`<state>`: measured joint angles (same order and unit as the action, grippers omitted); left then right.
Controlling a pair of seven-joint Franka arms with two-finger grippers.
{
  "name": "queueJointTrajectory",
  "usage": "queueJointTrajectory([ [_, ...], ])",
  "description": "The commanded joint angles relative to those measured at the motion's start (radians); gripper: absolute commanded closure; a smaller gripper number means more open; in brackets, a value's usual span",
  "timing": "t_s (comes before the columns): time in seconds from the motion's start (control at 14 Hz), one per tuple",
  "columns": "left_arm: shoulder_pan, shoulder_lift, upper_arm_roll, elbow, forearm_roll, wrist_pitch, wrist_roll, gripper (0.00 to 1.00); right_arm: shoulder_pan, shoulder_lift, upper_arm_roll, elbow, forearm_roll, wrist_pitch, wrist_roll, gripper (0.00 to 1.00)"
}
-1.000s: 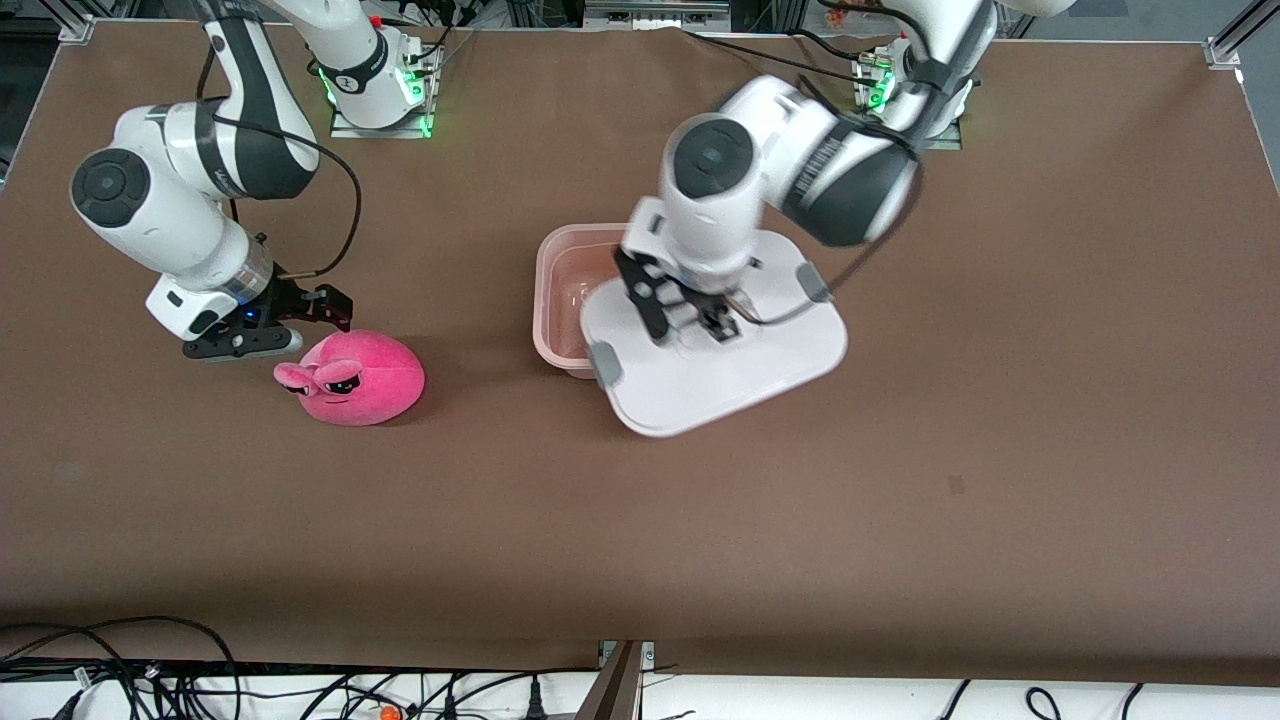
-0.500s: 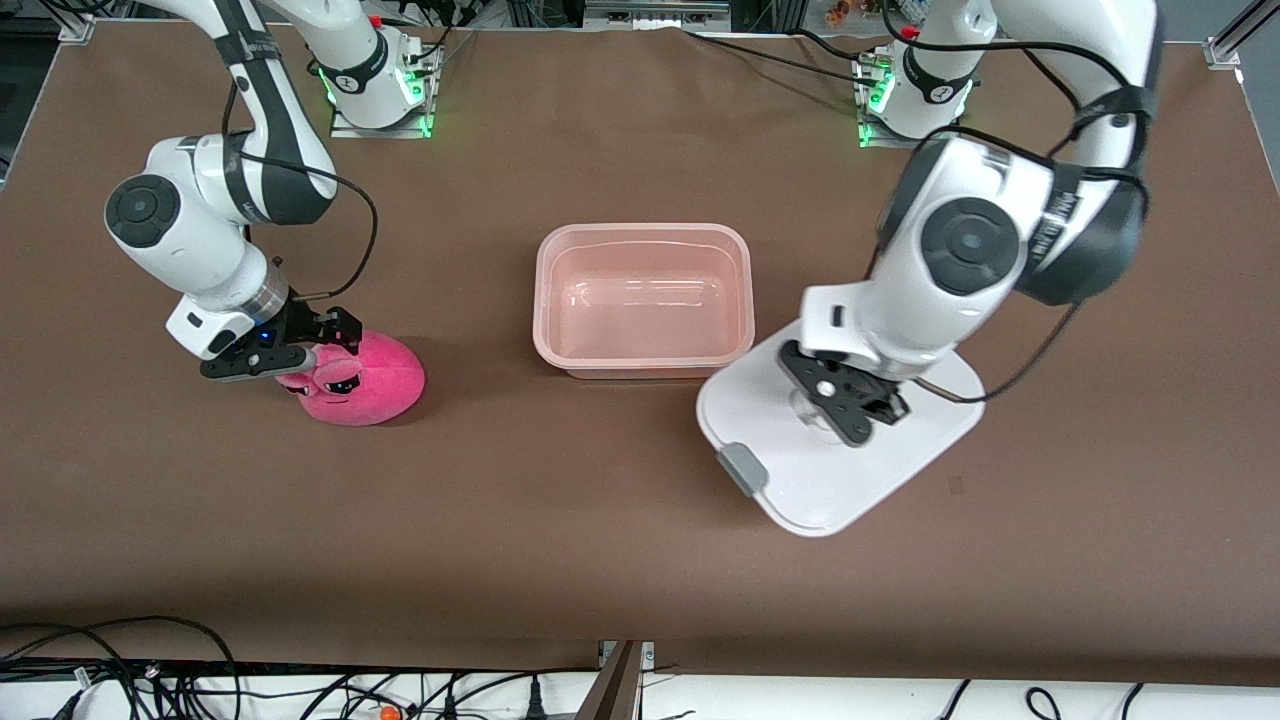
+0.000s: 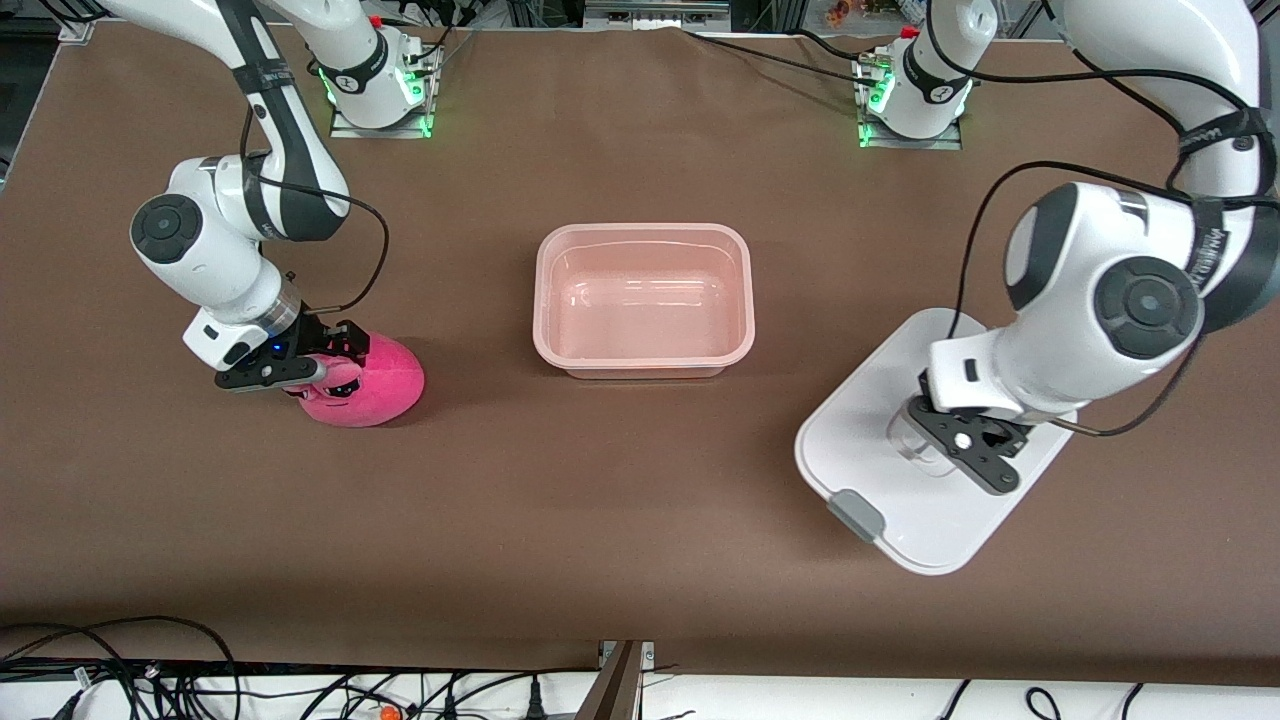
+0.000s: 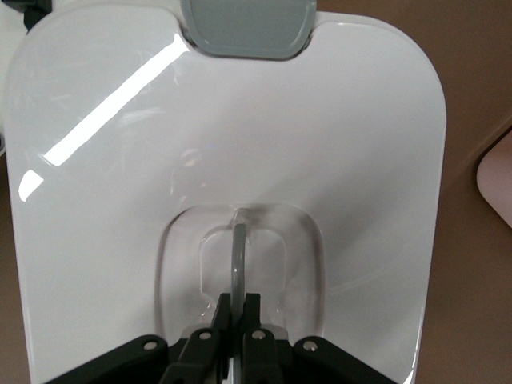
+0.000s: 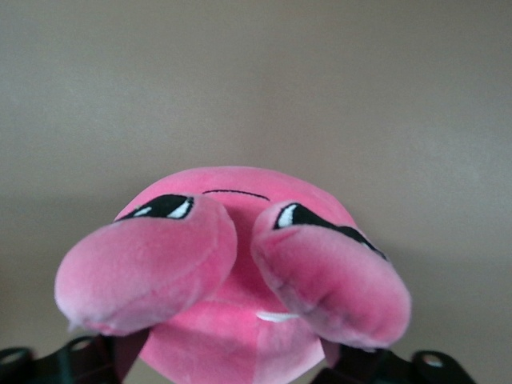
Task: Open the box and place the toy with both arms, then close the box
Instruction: 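Lift the lid aside with the left gripper while the right gripper reaches the toy, then grasp the pink plush toy with the right gripper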
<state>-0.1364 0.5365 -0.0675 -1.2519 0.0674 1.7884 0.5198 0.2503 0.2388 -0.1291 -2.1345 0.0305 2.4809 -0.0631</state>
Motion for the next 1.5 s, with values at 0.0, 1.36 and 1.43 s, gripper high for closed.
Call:
queueJointTrajectory([
  [0.0,0.082,-0.003,-0.017,0.028,0.005,-0.009,0.014,1.00,-0.008,-0.013,0.003,-0.015,0.017,0.015,-0.053,0.62],
  [1.36,0.166,-0.081,-0.028,0.017,-0.118,-0.124,0.121,1.00,0.173,-0.016,0.125,0.537,0.003,-0.730,-0.251,1.00],
  [1.43,0.166,-0.082,-0.028,0.019,-0.118,-0.130,0.120,1.00,0.217,-0.006,0.125,0.579,0.005,-0.761,-0.251,1.00],
])
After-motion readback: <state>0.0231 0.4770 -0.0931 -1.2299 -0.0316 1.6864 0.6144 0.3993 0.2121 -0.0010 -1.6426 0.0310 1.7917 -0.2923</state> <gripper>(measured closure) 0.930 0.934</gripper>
